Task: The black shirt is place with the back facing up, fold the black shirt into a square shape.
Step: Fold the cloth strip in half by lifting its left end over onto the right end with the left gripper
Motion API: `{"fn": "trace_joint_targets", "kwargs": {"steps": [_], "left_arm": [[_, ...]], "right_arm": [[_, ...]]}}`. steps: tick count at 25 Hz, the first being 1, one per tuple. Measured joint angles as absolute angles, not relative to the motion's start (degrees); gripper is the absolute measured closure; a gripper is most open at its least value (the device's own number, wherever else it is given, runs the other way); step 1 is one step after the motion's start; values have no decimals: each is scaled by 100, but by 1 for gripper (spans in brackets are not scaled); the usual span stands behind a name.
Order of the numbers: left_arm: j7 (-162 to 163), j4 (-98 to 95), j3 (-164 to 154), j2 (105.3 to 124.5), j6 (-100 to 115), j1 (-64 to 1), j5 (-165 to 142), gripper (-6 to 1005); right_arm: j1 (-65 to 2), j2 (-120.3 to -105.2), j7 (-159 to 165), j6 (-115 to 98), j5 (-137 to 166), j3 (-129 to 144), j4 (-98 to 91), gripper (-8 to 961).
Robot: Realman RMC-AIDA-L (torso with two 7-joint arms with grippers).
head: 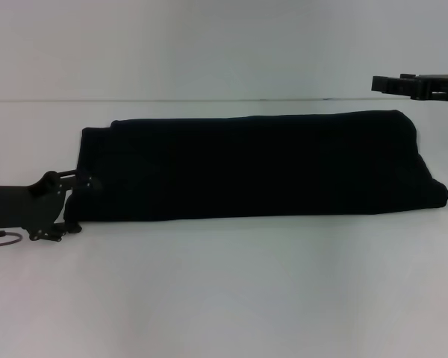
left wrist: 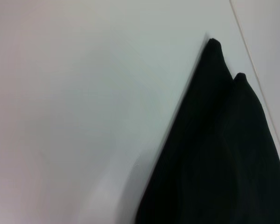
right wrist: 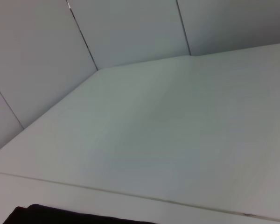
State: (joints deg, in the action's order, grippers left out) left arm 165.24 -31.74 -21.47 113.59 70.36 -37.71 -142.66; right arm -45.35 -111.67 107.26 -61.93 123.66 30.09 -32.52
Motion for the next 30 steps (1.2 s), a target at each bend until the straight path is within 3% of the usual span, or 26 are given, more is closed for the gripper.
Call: {"fn": "trace_joint_targets", "kwargs": {"steps": [30], "left_arm": [[16706,-3065,-2136,11355,6924,-3799,-14257,66]], "right_arm": [[-4556,-11157,10731,-6202,12366,2979,-3252,219]]}}
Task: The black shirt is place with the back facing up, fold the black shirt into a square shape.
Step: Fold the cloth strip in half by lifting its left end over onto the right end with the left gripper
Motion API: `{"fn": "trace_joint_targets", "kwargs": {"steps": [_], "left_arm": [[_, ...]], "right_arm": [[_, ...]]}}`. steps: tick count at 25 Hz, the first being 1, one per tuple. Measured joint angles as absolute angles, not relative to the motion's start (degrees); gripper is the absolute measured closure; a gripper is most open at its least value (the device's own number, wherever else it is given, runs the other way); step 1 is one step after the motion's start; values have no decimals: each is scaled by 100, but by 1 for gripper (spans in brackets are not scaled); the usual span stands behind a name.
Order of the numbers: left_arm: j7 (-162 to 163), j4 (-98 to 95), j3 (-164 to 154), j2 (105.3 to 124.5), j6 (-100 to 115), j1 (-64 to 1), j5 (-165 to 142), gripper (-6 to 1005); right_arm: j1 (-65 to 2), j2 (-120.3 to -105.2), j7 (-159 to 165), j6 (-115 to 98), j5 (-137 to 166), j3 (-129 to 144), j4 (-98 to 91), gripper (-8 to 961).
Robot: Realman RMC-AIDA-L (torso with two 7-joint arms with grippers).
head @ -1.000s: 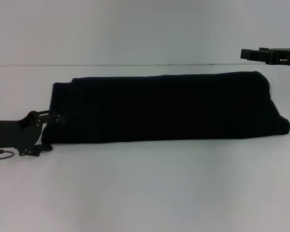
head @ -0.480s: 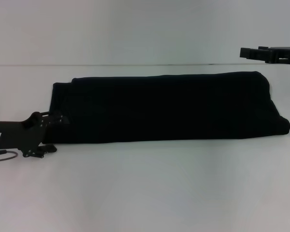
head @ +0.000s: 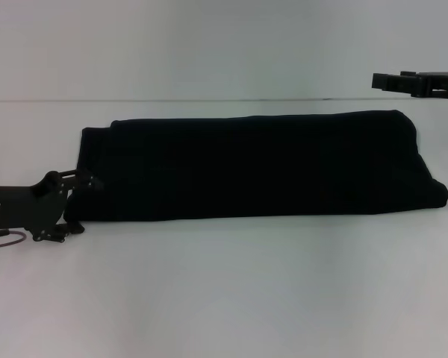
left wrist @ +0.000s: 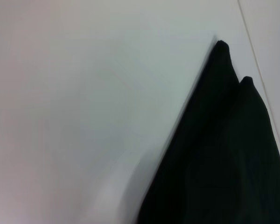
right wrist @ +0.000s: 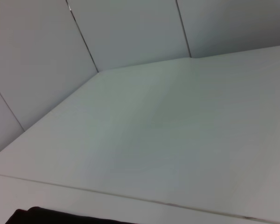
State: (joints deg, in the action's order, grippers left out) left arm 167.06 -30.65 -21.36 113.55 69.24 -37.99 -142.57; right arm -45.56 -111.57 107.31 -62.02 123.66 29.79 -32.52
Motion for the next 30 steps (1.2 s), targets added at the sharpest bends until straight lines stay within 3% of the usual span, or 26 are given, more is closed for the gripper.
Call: {"fn": "trace_joint_targets", "kwargs": {"steps": [30], "left_arm": [[16579,-3007,-2178,11345,6490,-3891,-14144,66]], "right_arm": [[-4556,-11143,10731,-6196,12366,2980,-3252,220]]}}
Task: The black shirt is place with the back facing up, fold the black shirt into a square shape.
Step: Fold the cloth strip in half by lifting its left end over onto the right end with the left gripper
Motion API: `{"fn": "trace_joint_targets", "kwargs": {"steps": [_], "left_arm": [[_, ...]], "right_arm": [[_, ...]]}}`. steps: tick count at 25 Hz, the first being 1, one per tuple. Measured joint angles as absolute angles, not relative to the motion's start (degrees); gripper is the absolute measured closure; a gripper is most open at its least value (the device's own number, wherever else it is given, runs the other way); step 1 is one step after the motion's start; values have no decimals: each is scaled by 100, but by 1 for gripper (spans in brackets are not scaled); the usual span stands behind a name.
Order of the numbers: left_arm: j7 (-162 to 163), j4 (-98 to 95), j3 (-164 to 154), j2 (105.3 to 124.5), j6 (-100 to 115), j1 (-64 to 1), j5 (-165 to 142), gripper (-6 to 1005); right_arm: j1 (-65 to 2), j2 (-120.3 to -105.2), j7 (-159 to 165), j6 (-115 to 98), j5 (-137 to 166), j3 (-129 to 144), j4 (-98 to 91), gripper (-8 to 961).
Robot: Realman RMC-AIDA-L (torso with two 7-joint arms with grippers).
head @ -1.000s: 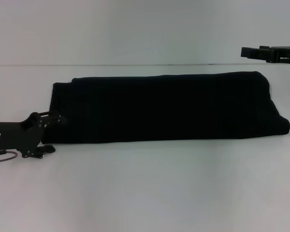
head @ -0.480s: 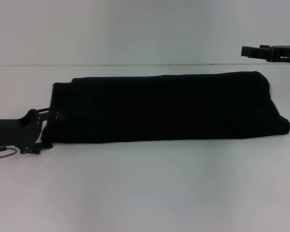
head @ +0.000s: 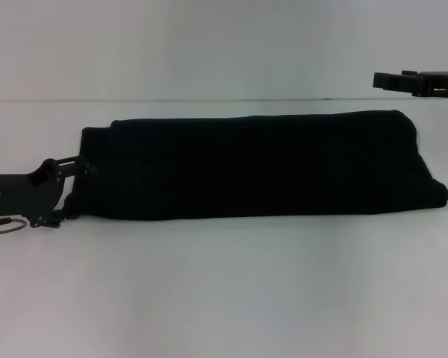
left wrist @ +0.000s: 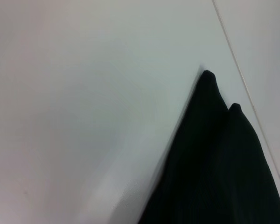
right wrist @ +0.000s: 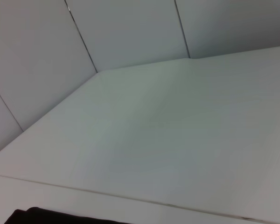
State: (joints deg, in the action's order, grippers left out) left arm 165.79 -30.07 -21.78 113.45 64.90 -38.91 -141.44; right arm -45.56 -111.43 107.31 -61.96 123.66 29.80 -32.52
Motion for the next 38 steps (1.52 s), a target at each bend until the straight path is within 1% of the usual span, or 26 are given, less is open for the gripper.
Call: {"fn": "trace_joint_targets", "kwargs": {"steps": [22,38], "left_arm": [[16513,-2895,-2188,11395,6559,-3847,-14155,66],[16450,-2906,-2186,11364,6293,-3902,-14139,66]], "right_arm": [[-4570,-11129,10789,-6204,12366,2980,-3261,219],[-4563,-11125,10802,-6199,12366,2980,-3278,220]]}}
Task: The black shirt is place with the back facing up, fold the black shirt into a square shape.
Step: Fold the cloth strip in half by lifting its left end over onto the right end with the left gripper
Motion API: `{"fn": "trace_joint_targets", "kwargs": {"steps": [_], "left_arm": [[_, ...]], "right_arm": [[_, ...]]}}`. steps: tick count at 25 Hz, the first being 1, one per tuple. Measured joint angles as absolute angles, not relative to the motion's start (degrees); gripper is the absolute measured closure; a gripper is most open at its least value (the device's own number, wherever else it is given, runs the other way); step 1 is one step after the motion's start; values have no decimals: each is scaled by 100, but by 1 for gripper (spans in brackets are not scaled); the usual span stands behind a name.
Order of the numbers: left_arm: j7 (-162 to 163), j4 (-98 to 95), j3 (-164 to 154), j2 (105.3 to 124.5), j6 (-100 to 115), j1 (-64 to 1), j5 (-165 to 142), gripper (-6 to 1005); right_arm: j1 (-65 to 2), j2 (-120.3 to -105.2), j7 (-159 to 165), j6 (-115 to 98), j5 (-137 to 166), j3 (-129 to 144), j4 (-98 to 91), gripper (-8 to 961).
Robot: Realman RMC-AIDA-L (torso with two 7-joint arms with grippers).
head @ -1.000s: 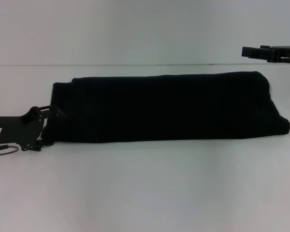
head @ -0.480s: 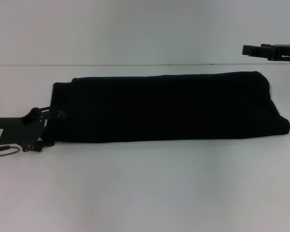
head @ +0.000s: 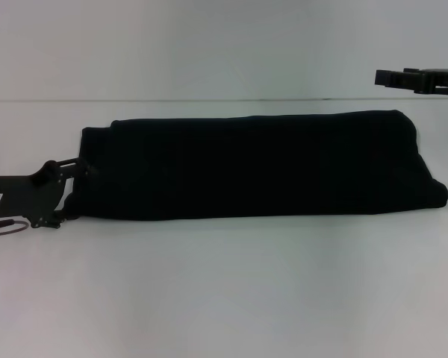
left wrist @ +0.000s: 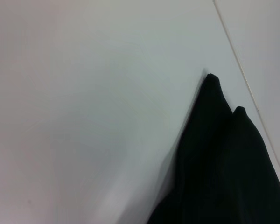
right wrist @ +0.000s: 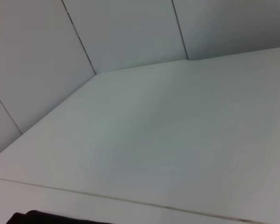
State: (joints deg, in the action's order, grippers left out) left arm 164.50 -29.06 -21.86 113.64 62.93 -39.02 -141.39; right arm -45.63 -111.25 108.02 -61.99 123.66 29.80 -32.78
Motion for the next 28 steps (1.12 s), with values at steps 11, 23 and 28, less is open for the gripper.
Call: {"fn": "trace_joint_targets", "kwargs": {"steps": [11,23,28], "left_arm": [[16108,-2890,-2166,11364,6331,-3891,-14115,101],[15822,-2850,-2192,11387,6299,-3849,-14052,549],[15746,-2746,-2233,11398,6178,-3837,-14106,727]], "right_arm": [[-4561,-11125,10802,-6227,12366,2980,-3329,219],[-4562,-11135,10802,-6220,12366,3005,-3331,220],[-4561,-11135,10802,-6224,12366,3013,-3331,219]]}}
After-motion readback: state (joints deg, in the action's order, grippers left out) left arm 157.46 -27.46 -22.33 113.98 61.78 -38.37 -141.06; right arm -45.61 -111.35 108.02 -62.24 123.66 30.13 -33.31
